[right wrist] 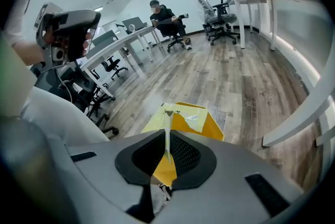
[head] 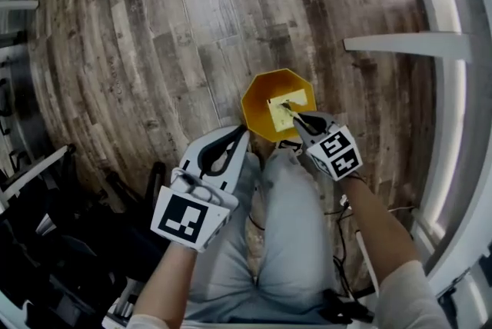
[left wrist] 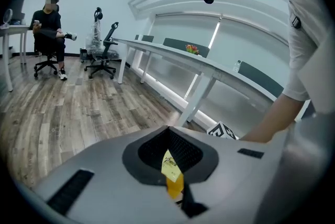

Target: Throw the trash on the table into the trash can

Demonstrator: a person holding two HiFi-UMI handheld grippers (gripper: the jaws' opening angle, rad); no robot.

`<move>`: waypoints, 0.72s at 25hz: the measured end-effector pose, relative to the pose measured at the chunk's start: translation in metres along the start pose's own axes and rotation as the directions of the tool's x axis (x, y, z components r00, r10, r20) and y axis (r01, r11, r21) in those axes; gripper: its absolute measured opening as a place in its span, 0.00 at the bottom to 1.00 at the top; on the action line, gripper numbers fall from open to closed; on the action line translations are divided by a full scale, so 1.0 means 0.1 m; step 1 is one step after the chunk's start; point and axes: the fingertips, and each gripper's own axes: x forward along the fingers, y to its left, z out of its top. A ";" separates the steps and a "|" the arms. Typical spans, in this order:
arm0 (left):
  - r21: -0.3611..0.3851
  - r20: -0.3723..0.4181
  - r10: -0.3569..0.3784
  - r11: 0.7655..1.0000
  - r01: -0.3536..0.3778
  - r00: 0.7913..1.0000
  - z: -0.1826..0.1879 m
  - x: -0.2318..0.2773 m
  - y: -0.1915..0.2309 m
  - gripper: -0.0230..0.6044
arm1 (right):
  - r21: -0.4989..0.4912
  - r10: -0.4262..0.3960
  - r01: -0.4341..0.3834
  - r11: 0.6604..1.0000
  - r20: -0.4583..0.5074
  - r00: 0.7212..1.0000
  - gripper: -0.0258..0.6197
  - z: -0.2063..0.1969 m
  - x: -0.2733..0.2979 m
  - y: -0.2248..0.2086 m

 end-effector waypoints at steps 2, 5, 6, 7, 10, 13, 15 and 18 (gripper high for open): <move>-0.005 -0.001 0.005 1.000 -0.005 1.000 -0.08 0.05 0.05 0.04 | 0.015 -0.002 0.002 1.000 -0.009 1.000 0.12 -0.07 0.15 -0.07; -0.025 -0.003 0.017 1.000 -0.017 1.000 -0.23 0.09 0.16 0.04 | 0.003 -0.012 0.012 1.000 -0.025 1.000 0.12 -0.19 0.36 -0.14; -0.026 -0.005 0.023 0.999 -0.023 1.000 -0.28 0.10 0.19 0.04 | -0.004 -0.021 0.021 1.000 -0.029 0.999 0.12 -0.22 0.42 -0.16; -0.026 -0.006 0.029 0.999 -0.029 1.000 -0.33 0.11 0.23 0.04 | -0.012 -0.034 0.034 0.999 -0.034 0.999 0.12 -0.25 0.47 -0.19; -0.035 0.000 0.044 0.998 -0.044 0.999 -0.40 0.13 0.31 0.04 | -0.040 -0.074 0.072 0.997 -0.071 0.995 0.32 -0.36 0.57 -0.25; -0.042 0.006 0.052 0.998 -0.051 0.999 -0.42 0.12 0.32 0.04 | -0.056 -0.094 0.089 0.994 -0.091 0.991 0.40 -0.41 0.60 -0.28; -0.045 0.006 0.057 0.997 -0.056 0.998 -0.41 0.10 0.31 0.04 | -0.061 -0.092 0.087 0.994 -0.089 0.992 0.40 -0.40 0.59 -0.28; -0.047 0.002 0.065 0.997 -0.065 0.998 -0.40 0.05 0.27 0.04 | -0.063 -0.091 0.086 0.994 -0.082 0.992 0.40 -0.34 0.53 -0.26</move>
